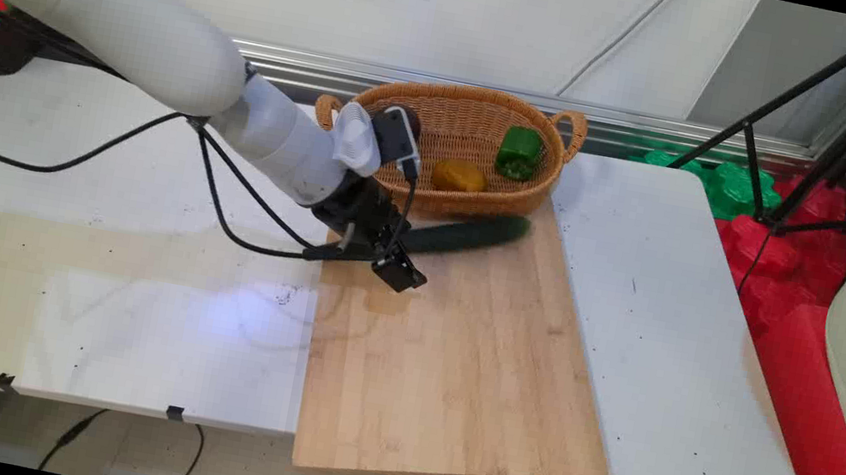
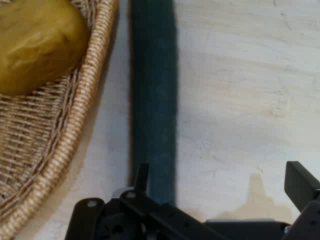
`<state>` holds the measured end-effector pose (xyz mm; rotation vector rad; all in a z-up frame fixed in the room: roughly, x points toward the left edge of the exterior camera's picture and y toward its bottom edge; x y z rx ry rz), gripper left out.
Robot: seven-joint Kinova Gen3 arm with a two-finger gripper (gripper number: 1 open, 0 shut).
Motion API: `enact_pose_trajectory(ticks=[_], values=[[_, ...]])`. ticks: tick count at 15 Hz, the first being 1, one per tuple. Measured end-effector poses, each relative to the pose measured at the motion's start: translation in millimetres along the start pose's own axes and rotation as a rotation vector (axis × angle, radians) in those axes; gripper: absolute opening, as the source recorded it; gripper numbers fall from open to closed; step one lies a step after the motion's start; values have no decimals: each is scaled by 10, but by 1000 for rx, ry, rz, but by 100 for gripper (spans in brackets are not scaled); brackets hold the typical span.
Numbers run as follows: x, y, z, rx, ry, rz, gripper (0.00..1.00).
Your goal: Pick up the potato from the vegetable basket
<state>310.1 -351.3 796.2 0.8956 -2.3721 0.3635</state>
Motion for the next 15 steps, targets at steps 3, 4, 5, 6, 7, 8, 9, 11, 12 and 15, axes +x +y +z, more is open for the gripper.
enact_pose_trajectory(ticks=[3,4,5,6,7,8,9,11,12,15], values=[[-4,-20,-147,4,17,6,100],[5,-32,-218,8,26,8,100],[21,-45,-299,11,36,11,100],[45,-62,-389,16,48,13,100],[74,-78,-474,20,61,14,100],[114,-99,-579,25,77,15,100],[160,-125,-687,32,93,14,100],[265,-191,-886,50,125,9,100],[330,-237,-986,61,141,7,100],[485,-357,-1170,91,167,16,100]])
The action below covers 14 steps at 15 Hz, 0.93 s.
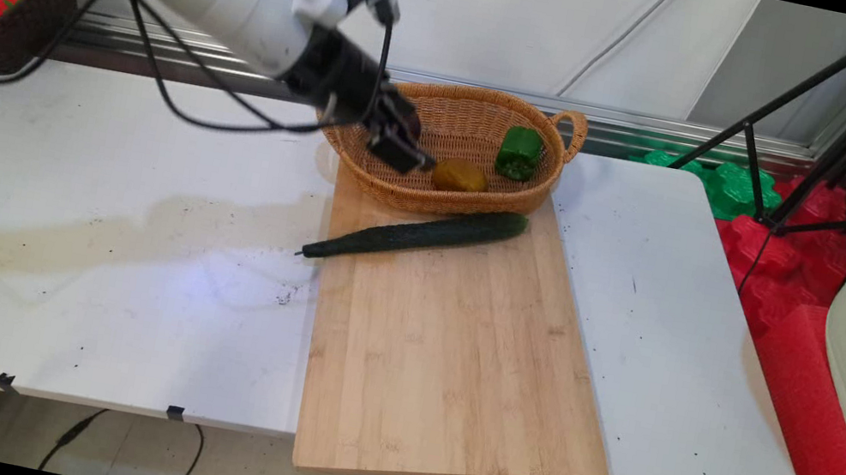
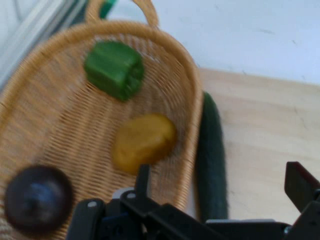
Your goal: Pick up the potato from the vegetable basket
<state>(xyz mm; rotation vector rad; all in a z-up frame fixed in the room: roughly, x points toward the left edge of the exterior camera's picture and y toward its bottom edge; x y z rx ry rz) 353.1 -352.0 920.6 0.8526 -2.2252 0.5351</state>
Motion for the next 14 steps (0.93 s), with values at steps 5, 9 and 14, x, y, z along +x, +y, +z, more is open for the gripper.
enact_pose_trajectory(ticks=[5,9,14], values=[[337,-296,-77,44,17,45,100],[510,-469,89,40,-17,98,100],[595,-614,376,11,-91,180,100]])
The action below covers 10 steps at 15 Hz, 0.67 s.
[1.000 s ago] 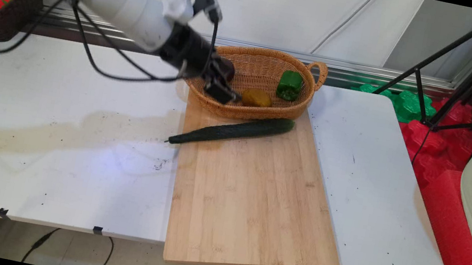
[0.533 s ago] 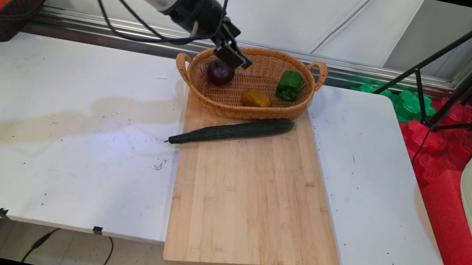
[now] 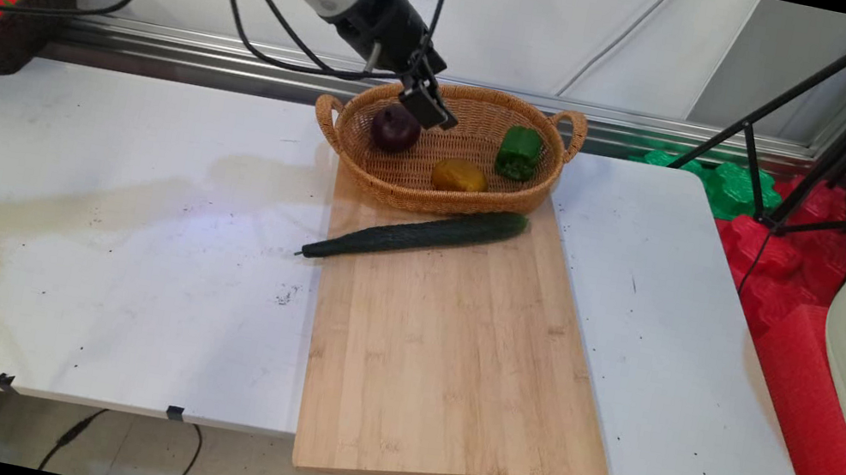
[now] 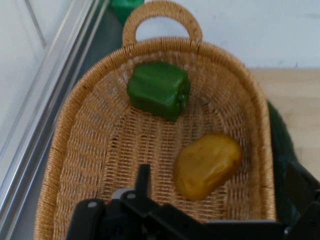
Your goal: Pick up the potato from the vegetable basket
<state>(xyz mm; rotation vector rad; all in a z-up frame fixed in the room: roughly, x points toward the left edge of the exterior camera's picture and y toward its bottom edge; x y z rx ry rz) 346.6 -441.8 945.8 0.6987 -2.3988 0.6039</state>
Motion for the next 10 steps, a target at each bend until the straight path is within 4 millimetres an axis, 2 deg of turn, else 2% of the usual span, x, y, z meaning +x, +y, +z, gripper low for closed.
enact_pose_trajectory(ticks=[10], values=[[-16,-219,669,-95,-132,155,100]])
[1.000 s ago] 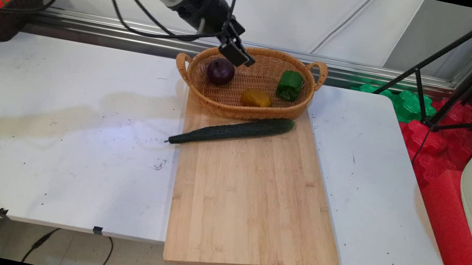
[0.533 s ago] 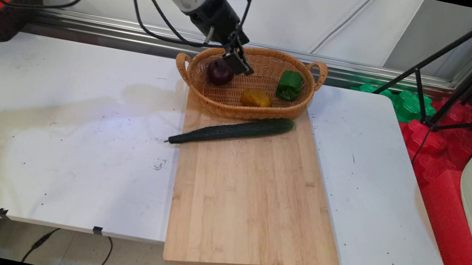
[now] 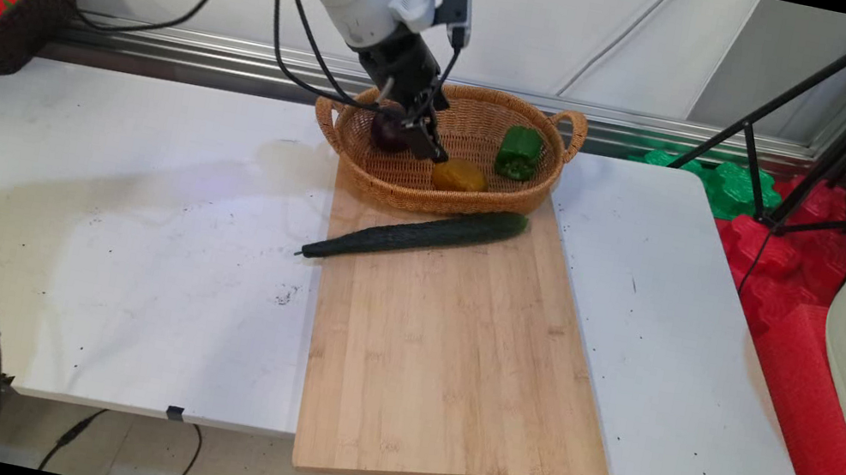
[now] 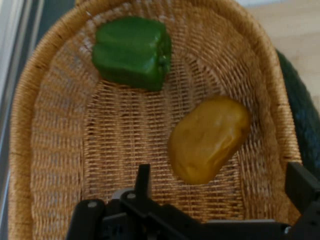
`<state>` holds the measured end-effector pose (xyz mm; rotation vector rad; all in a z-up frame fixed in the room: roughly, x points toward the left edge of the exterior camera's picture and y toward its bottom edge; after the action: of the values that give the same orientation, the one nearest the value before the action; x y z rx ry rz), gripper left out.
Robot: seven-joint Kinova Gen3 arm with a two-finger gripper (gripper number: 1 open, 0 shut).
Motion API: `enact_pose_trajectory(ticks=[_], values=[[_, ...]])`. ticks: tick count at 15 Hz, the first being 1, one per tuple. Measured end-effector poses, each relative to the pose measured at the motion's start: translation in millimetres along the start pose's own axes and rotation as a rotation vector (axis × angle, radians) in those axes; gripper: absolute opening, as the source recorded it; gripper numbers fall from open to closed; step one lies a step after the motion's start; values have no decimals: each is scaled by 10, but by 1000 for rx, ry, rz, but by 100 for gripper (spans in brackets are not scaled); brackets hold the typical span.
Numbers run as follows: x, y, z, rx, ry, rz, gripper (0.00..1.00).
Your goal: Pick up the potato from the vegetable basket
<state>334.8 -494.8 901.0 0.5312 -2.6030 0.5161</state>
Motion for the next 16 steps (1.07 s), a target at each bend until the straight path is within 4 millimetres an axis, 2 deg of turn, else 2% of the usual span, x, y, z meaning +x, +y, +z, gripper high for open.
enact_pose_trajectory(ticks=[10,16], values=[[87,-269,642,-83,-79,173,100],[165,-390,915,-138,-95,269,100]])
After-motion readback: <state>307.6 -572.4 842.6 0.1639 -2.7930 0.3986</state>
